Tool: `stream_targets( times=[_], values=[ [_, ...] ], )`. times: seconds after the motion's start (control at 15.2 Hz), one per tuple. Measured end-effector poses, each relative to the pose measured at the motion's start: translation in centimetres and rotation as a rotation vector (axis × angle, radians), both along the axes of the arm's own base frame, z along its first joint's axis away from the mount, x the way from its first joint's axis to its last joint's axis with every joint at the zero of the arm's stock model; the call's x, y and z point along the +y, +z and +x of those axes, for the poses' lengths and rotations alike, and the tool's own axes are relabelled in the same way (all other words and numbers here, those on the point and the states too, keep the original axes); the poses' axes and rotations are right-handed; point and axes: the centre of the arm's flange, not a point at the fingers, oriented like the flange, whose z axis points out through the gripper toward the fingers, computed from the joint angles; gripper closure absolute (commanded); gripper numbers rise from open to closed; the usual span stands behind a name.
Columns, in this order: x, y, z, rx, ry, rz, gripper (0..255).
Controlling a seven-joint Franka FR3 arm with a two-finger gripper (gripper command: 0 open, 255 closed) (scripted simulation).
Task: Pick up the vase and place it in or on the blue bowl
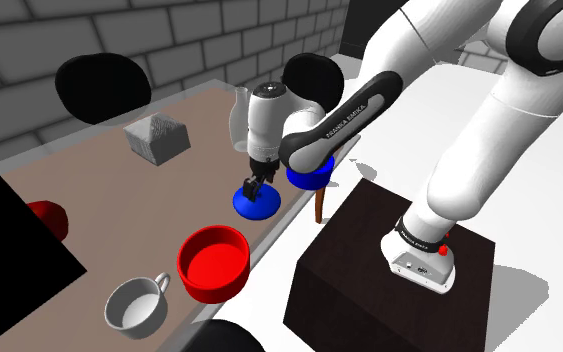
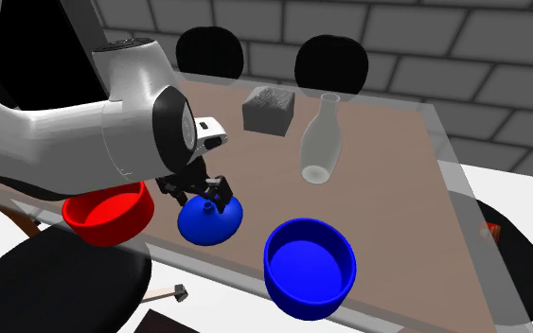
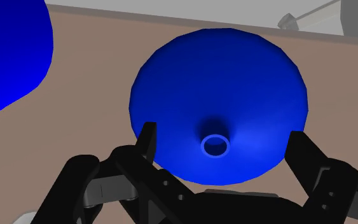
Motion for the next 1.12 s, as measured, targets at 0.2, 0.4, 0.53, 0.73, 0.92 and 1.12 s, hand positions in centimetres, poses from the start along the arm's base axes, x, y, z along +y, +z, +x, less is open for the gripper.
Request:
stream_targets(
  times=[0.2,0.4,0.53,0.73,0.92,1.12],
  values=[
    [-0.03,-0.35,0.06,0.0,0.0,0.0,0],
    [-0.02,-0.38,0.07,0.0,0.0,0.0,0],
    [-0.02,-0.38,0.07,0.0,0.0,0.0,255],
    [-0.03,-0.35,0.08,-0.001,0.0,0.0,255],
    [-0.03,-0.35,0.08,-0.001,0.0,0.0,255],
    [-0.03,-0.35,0.08,-0.001,0.0,0.0,255]
  ],
)
